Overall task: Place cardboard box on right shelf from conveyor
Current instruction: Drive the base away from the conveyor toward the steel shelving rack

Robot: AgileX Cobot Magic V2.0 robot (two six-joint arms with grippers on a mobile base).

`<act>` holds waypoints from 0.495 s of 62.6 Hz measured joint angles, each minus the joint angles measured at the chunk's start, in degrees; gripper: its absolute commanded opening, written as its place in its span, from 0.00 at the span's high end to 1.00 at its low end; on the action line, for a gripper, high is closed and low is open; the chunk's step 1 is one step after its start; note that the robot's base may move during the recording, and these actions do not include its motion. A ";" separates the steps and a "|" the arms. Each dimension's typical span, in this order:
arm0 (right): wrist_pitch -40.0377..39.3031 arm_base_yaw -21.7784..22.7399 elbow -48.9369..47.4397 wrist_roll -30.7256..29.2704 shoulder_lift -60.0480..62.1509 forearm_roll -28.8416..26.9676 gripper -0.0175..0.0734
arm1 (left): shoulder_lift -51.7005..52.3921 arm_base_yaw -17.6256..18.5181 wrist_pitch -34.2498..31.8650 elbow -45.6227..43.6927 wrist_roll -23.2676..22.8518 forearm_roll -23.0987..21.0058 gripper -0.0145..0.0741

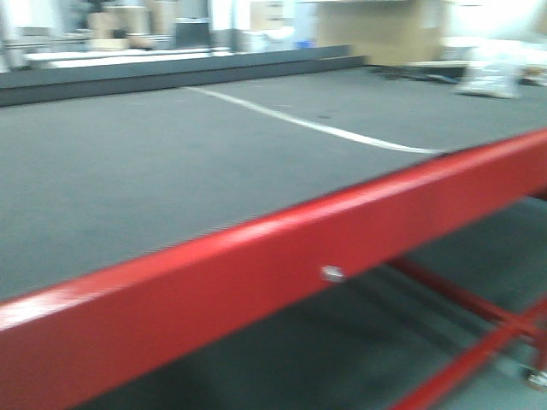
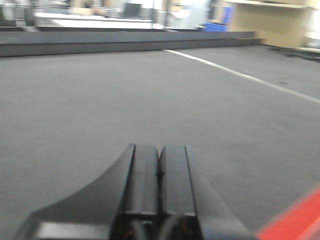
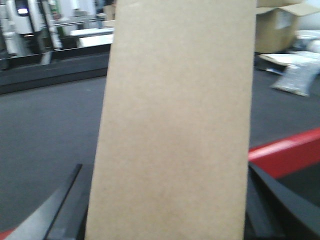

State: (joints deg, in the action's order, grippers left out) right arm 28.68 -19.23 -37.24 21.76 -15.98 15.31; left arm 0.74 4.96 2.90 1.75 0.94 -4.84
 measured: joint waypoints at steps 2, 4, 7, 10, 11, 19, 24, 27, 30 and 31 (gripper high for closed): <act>0.00 0.00 0.00 0.00 0.00 0.00 0.56 | 0.00 0.00 0.00 0.00 0.00 0.00 0.97; 0.00 0.00 0.00 0.00 0.00 0.00 0.56 | 0.00 0.00 0.00 0.00 0.00 0.00 0.97; 0.00 0.00 0.00 0.00 0.00 0.00 0.56 | 0.00 0.00 0.00 0.00 0.00 0.00 0.97; 0.00 0.00 0.00 0.00 0.00 0.00 0.56 | 0.00 0.00 0.00 0.00 0.00 0.00 0.97; 0.00 0.00 0.00 0.00 0.00 0.00 0.56 | 0.00 0.00 0.00 0.00 0.00 0.00 0.97; 0.00 0.00 0.00 0.00 0.00 0.00 0.56 | 0.00 0.00 0.00 0.00 0.00 0.00 0.97; 0.00 0.00 0.00 0.00 0.00 0.00 0.56 | 0.00 0.00 0.00 0.00 0.00 0.00 0.97; 0.00 0.00 0.00 0.00 0.00 0.00 0.56 | 0.00 0.00 0.00 0.00 0.00 0.00 0.97; 0.00 0.00 0.00 0.00 0.00 0.00 0.56 | 0.00 0.00 0.00 0.00 0.00 0.00 0.97; 0.00 0.00 0.00 0.00 0.00 0.00 0.56 | 0.00 0.00 0.00 0.00 0.00 0.00 0.97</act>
State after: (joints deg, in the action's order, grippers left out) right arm 28.68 -19.23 -37.24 21.76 -15.98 15.31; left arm 0.74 4.96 2.90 1.75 0.94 -4.84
